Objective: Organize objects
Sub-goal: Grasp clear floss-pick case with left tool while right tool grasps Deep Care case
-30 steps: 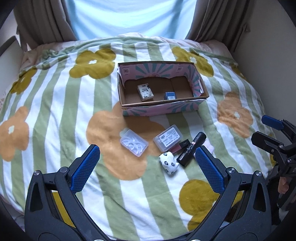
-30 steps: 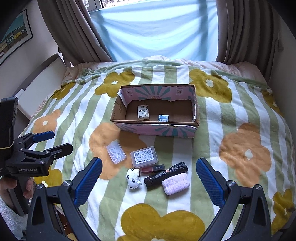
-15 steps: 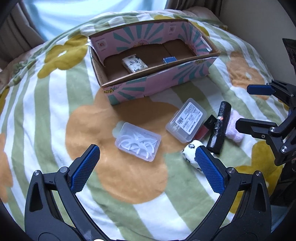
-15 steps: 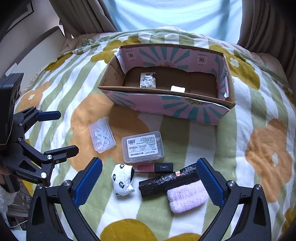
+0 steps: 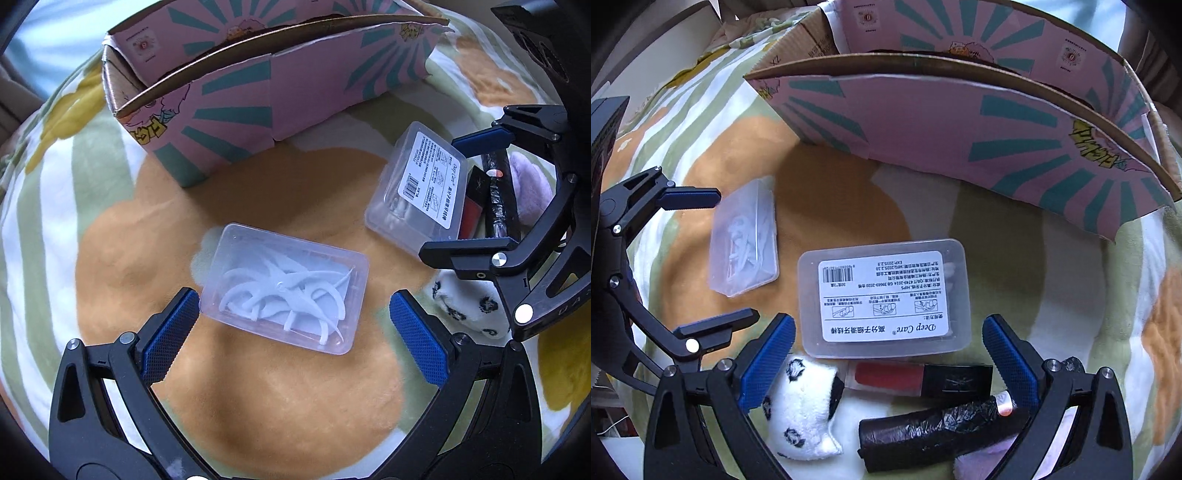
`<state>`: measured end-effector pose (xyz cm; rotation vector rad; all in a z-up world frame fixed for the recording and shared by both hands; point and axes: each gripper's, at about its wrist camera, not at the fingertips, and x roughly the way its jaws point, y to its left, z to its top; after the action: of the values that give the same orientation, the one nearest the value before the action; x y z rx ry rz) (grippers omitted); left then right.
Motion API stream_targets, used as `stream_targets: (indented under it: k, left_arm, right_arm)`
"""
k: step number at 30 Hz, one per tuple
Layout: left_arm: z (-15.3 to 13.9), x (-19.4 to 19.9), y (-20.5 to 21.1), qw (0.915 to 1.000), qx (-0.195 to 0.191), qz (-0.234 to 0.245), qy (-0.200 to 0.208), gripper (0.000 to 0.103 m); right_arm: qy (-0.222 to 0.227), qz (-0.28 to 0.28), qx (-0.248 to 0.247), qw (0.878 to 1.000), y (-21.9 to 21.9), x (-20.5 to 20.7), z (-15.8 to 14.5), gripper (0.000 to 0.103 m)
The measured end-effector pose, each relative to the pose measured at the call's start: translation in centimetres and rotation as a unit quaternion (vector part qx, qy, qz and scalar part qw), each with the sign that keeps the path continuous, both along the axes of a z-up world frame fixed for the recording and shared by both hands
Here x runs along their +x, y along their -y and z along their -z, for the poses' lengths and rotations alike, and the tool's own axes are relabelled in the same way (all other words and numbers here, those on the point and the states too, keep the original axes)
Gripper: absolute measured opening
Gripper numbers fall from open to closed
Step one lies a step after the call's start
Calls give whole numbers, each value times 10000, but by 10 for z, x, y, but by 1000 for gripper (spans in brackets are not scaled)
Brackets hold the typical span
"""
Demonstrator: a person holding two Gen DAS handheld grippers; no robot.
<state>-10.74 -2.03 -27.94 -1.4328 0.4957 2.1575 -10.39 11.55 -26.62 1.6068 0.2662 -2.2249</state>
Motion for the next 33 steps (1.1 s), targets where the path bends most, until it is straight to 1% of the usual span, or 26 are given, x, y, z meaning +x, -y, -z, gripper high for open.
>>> stream_targets:
  k: [2, 8, 10, 11, 12, 13, 15, 21, 27, 33]
  left_arm:
    - [3, -3, -1, 10000, -6, 33, -5, 99]
    - [5, -9, -7, 9997, -87, 218, -85, 99]
    - [7, -10, -9, 9995, -76, 294, -49, 93]
    - [9, -10, -10, 9993, -111, 349, -36, 85]
    - [10, -11, -10, 9992, -135, 386, -30, 85]
    - [9, -11, -10, 9991, -121, 412, -59, 85]
    - [9, -11, -10, 9989, -112, 440, -73, 85]
    - [5, -11, -9, 9990, -88, 447, -38, 85]
    - [-11, -7, -10, 9985, -80, 530, -125, 85]
    - [-43, -5, -9, 9987, -35, 427, -258, 85]
  right_arm:
    - [39, 26, 5, 10000, -1, -4, 3, 101]
    - [90, 58, 12, 9999, -3, -12, 8, 101]
    - [132, 73, 30, 9999, -4, -14, 9, 99]
    - [141, 55, -7, 9999, -5, -14, 9, 96]
    - [154, 23, -63, 9999, -5, -14, 9, 90]
    - [167, -3, -50, 9998, -5, -13, 9, 89]
    - [123, -49, 44, 9999, -4, -12, 8, 89]
    - [171, -9, 40, 9998, -11, -12, 5, 88]
    - [107, -4, 6, 9999, -18, -10, -11, 88]
    - [-41, 42, -63, 10000, -33, -8, -43, 88]
